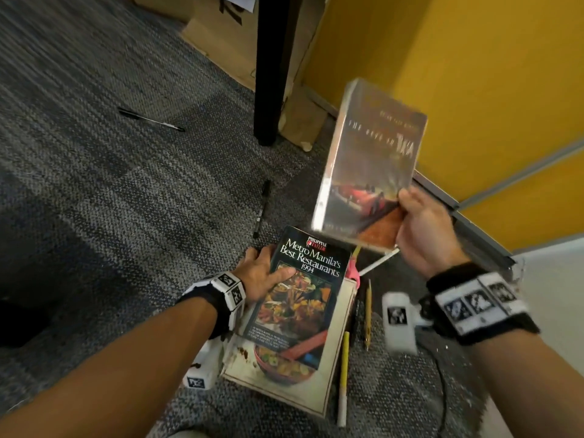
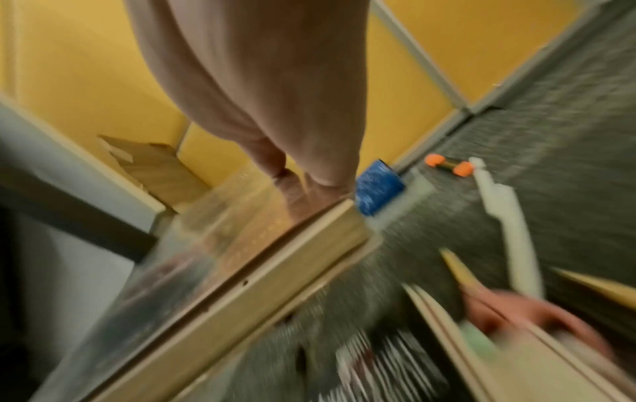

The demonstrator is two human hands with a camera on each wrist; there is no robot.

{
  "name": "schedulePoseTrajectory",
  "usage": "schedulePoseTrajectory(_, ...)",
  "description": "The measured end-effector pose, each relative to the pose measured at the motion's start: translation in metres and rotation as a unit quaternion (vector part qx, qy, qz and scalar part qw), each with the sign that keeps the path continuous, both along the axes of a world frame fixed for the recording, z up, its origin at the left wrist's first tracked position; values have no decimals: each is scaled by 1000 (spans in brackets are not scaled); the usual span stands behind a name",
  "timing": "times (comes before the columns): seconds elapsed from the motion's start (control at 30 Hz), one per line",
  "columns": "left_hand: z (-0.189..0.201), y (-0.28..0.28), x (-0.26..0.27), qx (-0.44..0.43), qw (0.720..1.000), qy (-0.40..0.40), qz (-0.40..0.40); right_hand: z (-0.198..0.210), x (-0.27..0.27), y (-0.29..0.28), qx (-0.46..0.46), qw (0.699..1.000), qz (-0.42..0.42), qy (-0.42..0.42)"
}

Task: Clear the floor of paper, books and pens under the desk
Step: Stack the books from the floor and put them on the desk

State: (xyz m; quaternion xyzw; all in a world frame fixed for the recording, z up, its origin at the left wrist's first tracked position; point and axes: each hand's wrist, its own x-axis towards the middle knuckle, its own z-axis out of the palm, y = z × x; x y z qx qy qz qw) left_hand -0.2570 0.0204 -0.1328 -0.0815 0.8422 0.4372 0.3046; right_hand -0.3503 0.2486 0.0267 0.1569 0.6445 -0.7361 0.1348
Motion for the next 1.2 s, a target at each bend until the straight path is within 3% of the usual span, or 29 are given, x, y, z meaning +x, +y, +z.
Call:
schedulePoseTrajectory(0.13, 7, 5, 1, -18, 998, 8, 57, -42, 81, -5, 34, 995, -18, -97)
schedulePoseTrajectory(0.23, 17, 7, 2, 46, 991, -38, 118, -78, 127, -14, 103, 985, -30, -137)
schedulePoseTrajectory(0.4, 31, 8, 14, -7, 991, -96, 94, -122, 155, -16, 264, 958, 19, -110)
schedulePoseTrajectory(0.5, 34, 9, 17, 68, 988, -97, 96, -115, 159, -24, 178, 968, 27, -176)
schedulePoseTrajectory(0.57, 39, 7, 15, 125, 978, -116, 122, -105, 162, -34, 124, 976, 37, -173)
schedulePoseTrajectory(0.77, 59, 12, 27, 188, 958, -167, 136, -98, 178, -27, 139, 973, 137, -122)
schedulePoseTrajectory(1.0, 50, 28, 34, 218, 937, -180, 204, -109, 198, -5, 112, 977, 91, -159)
schedulePoseTrajectory(1.2, 78, 41, 57, 238, 937, -126, 222, -104, 197, 11, 88, 979, 115, -143)
